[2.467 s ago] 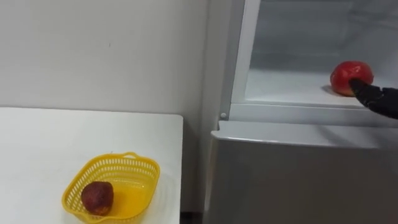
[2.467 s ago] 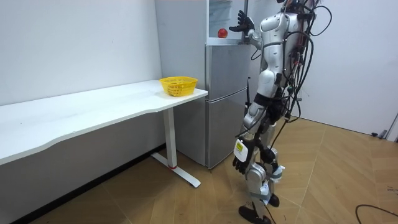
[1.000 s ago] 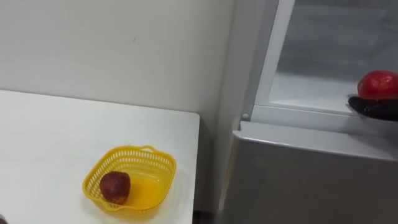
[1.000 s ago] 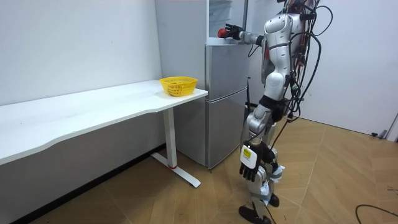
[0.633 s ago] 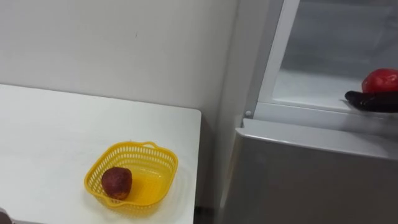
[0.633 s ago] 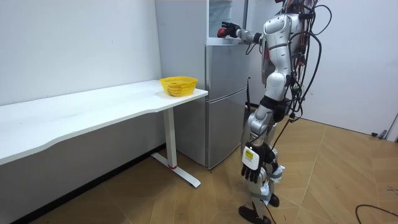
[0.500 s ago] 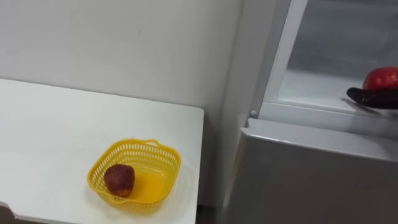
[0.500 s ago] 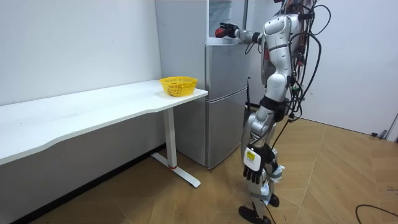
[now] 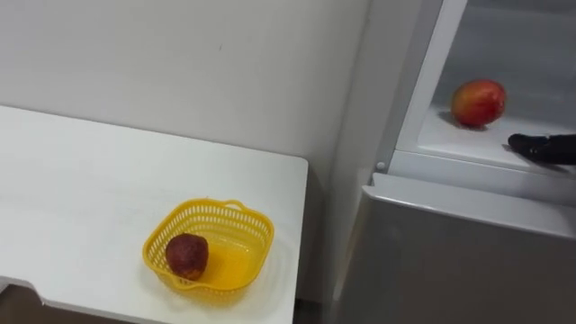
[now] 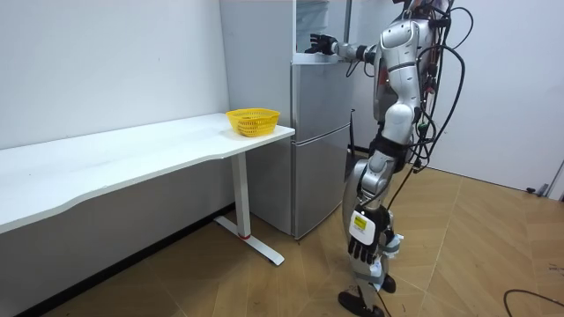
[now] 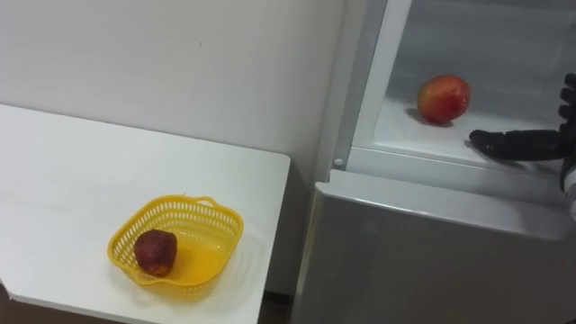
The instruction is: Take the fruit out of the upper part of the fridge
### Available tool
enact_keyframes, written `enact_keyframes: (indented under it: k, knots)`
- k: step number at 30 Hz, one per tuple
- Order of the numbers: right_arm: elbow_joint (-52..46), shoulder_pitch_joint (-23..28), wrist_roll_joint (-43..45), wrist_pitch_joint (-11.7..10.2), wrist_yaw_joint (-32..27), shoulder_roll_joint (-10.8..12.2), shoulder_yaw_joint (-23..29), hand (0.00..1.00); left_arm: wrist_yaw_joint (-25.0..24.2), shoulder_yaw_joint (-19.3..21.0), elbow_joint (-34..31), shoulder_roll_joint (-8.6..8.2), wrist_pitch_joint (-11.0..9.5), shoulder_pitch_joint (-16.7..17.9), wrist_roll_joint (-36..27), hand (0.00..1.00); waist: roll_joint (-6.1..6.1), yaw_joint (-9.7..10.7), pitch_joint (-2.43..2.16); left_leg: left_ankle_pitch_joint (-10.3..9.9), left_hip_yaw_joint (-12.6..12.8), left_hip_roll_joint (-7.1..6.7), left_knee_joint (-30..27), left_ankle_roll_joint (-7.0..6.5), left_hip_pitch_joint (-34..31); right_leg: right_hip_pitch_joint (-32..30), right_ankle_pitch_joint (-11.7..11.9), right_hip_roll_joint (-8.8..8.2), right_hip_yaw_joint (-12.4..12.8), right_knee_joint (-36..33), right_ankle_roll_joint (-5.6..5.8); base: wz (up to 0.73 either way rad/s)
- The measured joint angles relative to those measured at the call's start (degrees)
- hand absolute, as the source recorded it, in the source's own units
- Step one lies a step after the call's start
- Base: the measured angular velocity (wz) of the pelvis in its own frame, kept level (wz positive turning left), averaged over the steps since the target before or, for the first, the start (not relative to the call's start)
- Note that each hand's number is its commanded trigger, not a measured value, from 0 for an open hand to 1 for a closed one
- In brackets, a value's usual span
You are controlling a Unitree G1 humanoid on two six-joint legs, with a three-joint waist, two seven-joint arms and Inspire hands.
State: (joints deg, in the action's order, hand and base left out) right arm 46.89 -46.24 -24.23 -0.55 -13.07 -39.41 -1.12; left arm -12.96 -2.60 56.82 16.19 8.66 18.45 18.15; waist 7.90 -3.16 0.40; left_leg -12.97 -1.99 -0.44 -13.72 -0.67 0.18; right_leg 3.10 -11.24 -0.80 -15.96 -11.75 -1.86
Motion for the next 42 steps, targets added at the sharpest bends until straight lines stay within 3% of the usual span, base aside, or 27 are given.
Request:
enact_keyframes:
  k: [5,7,9,31,36,42]
  knots:
    - [1.01,0.00,-0.02,-0.78,-0.08,0.00,-0.02,1.00,0.02,0.00,0.04,0.00,0.09,-0.01,0.00,0.00,-0.03,-0.35,-0.06,0.04,0.00,0.00,-0.02,0.05,0.01,0.02,0.02,0.02,0.00,-0.02,-0.03,0.00]
    - [1.47,0.00,-0.03,-0.81,-0.10,0.00,-0.02,0.55,0.12,-0.07,0.04,0.00,0.10,0.00,0.00,0.00,0.10,-0.46,-0.16,0.04,0.01,-0.01,-0.05,0.04,0.00,0.02,0.02,0.01,0.00,-0.03,-0.03,0.00]
    - [1.91,0.00,-0.03,-0.86,-0.12,0.00,-0.02,0.00,0.34,-0.53,0.03,0.00,0.11,-0.01,0.00,0.00,0.16,-0.54,-0.20,0.04,0.01,-0.02,-0.08,0.04,0.00,0.02,0.02,0.01,0.00,-0.03,-0.03,0.00]
    - [2.47,0.00,0.32,-1.95,0.00,0.00,-0.35,0.00,1.01,-0.87,-0.75,-0.01,0.10,-0.03,0.03,0.00,0.18,-0.61,-0.19,0.04,0.04,0.00,0.13,0.05,0.14,0.05,0.02,0.02,0.04,0.01,-0.03,0.00]
    - [2.47,-0.04,0.36,-1.88,0.05,0.00,-0.35,0.00,0.96,-0.87,-0.76,-0.01,0.11,-0.03,0.03,0.00,0.57,-0.53,-0.45,0.05,0.04,0.00,0.14,0.05,0.14,0.03,0.02,0.02,0.03,-0.01,-0.03,0.00]
    - [2.47,-0.57,0.47,-1.84,-0.08,-0.05,-1.40,0.00,1.09,-0.85,-0.67,0.05,0.10,-0.05,0.00,0.00,0.44,-0.57,-0.18,0.06,0.10,0.01,0.25,0.06,0.17,-0.02,0.02,0.01,0.06,-0.03,-0.03,0.00]
